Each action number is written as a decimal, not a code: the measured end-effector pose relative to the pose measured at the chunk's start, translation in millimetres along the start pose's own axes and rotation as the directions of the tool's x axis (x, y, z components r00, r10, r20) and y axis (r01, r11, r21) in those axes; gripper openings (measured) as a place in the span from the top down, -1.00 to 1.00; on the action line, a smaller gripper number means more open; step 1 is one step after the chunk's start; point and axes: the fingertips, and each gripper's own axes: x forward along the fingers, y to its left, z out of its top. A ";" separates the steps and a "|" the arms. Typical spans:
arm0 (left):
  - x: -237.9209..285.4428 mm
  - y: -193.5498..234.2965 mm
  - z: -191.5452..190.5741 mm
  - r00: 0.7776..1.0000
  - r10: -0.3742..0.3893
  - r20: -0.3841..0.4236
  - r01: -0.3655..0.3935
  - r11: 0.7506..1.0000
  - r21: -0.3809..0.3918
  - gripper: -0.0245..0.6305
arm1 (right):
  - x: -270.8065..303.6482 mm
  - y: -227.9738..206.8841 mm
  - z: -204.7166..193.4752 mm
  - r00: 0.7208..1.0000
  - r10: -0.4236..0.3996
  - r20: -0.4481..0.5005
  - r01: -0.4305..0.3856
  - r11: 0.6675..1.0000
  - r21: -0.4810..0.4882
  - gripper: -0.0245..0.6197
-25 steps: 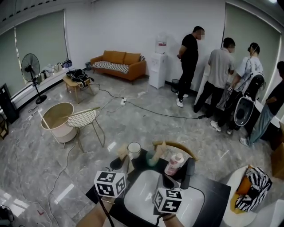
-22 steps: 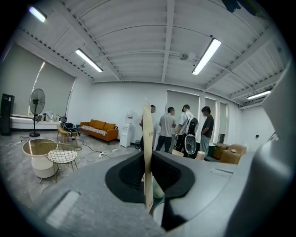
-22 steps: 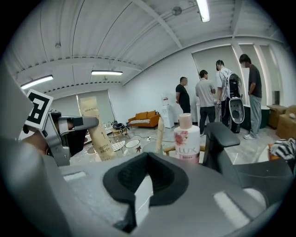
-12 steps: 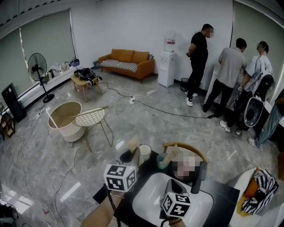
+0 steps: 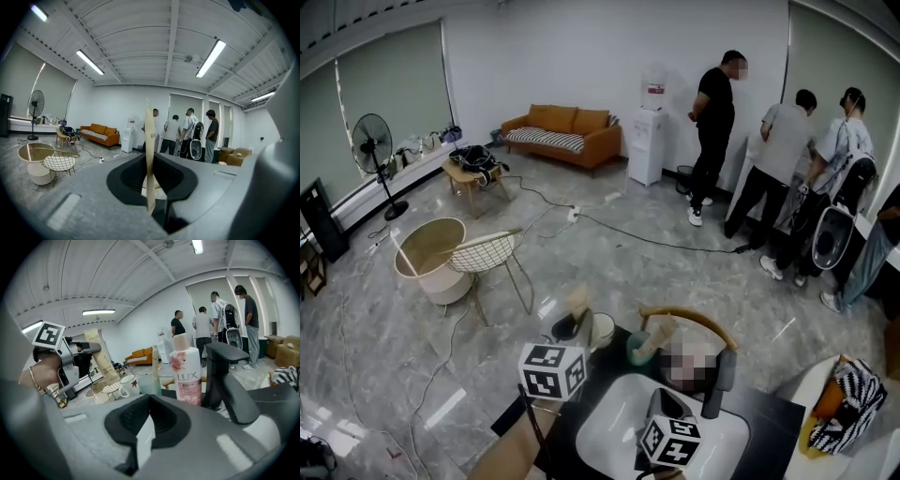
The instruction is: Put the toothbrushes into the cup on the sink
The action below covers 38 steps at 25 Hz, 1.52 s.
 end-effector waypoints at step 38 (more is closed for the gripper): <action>74.3 24.0 -49.4 0.999 0.025 -0.022 -0.025 1.000 -0.011 0.79 | 38.2 -30.7 -34.9 0.995 0.006 -0.102 -0.002 0.999 0.043 0.91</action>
